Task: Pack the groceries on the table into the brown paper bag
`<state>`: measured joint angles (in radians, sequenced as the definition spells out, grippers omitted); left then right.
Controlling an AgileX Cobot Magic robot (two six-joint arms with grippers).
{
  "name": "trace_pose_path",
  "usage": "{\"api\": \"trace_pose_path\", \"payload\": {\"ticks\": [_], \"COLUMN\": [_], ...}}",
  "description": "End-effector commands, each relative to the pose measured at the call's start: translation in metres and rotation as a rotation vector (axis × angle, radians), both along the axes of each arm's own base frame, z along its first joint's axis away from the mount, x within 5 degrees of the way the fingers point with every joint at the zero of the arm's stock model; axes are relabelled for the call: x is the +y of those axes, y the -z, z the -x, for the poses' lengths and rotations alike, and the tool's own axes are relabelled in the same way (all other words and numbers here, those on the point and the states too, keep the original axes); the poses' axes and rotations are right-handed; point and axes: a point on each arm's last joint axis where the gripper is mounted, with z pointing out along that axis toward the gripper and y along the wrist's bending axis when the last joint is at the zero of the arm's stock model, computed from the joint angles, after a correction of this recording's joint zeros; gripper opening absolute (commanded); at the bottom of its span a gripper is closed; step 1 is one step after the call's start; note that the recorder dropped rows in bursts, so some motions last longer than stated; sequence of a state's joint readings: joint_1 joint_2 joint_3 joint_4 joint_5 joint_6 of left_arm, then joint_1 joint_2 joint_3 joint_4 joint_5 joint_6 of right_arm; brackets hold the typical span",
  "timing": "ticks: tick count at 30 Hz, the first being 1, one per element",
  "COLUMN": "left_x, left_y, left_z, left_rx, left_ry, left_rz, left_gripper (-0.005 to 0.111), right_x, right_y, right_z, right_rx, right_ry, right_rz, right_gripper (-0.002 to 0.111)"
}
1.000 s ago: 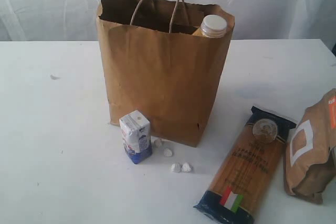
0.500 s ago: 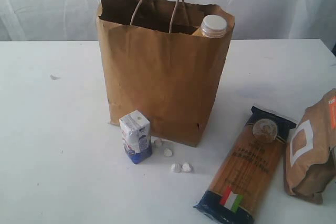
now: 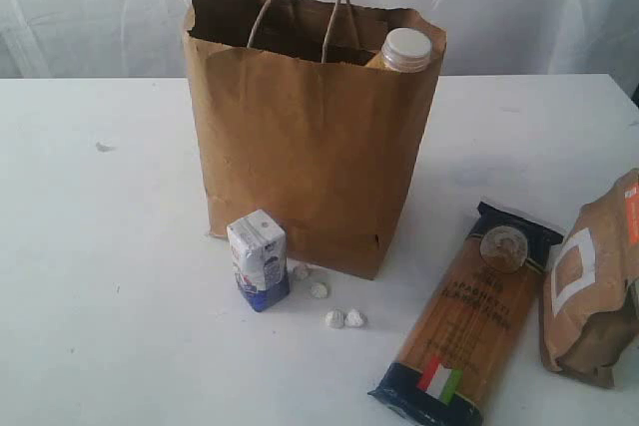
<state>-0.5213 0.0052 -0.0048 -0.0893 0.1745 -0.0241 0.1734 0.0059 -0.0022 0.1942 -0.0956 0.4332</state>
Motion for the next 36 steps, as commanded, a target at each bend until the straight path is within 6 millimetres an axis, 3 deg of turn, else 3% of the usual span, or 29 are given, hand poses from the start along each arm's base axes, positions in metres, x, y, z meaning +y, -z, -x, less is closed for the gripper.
{"api": "trace_pose_path", "payload": {"ticks": [1,2,5,7,8,9,10,13,14,15,17,19,22,25,27,29,33,36], "left_x": [0.0,0.0,0.0,0.0,0.0,0.0,0.0,0.0,0.0,0.0,0.0,0.0,0.0,0.0,0.0,0.0,0.0,0.0], "left_y": [0.001,0.001,0.001,0.001,0.001,0.001,0.001,0.001,0.001,0.001,0.001,0.001,0.001,0.001,0.001,0.001,0.001,0.001], "left_z": [0.0,0.0,0.0,0.0,0.0,0.0,0.0,0.0,0.0,0.0,0.0,0.0,0.0,0.0,0.0,0.0,0.0,0.0], "left_rx": [0.003,0.003,0.003,0.003,0.003,0.003,0.003,0.003,0.003,0.003,0.003,0.003,0.003,0.003,0.003,0.003,0.003,0.003], "left_ry": [-0.001,-0.001,-0.001,-0.001,-0.001,-0.001,-0.001,-0.001,-0.001,-0.001,-0.001,-0.001,-0.001,-0.001,-0.001,-0.001,-0.001,-0.001], "left_rz": [0.006,0.006,0.006,0.006,0.006,0.006,0.006,0.006,0.006,0.006,0.006,0.006,0.006,0.006,0.006,0.006,0.006,0.006], "left_gripper": [0.0,0.0,0.0,0.0,0.0,0.0,0.0,0.0,0.0,0.0,0.0,0.0,0.0,0.0,0.0,0.0,0.0,0.0], "right_x": [-0.003,-0.002,0.002,0.003,0.005,0.006,0.014,0.033,0.044,0.05,0.07,0.089,0.121,0.153,0.192,0.215,0.256,0.271], "right_y": [-0.008,-0.006,-0.027,-0.048,-0.074,-0.087,-0.108,-0.128,-0.131,-0.129,-0.121,-0.11,-0.088,-0.071,-0.058,-0.049,-0.029,-0.023], "right_z": [0.002,0.002,0.007,0.016,0.022,0.024,0.023,0.005,-0.012,-0.022,-0.053,-0.077,-0.109,-0.123,-0.135,-0.153,-0.182,-0.197], "right_rx": [-0.084,-0.062,0.001,0.018,0.035,0.043,0.097,0.261,0.365,0.418,0.542,0.573,0.565,0.547,0.562,0.63,0.667,0.665], "right_ry": [0.0,-0.01,-0.062,-0.102,-0.151,-0.18,-0.274,-0.46,-0.546,-0.591,-0.753,-0.877,-1.036,-1.049,-1.079,-1.041,-1.05,-1.032], "right_rz": [-0.134,-0.133,-0.026,0.048,0.173,0.233,0.362,0.589,0.693,0.719,0.807,0.808,0.751,0.865,0.958,0.987,1.091,1.129], "right_gripper": [0.0,0.0,0.0,0.0,0.0,0.0,0.0,0.002,0.011,0.017,0.054,0.07,0.069,0.069,0.069,0.07,0.079,0.081]}}
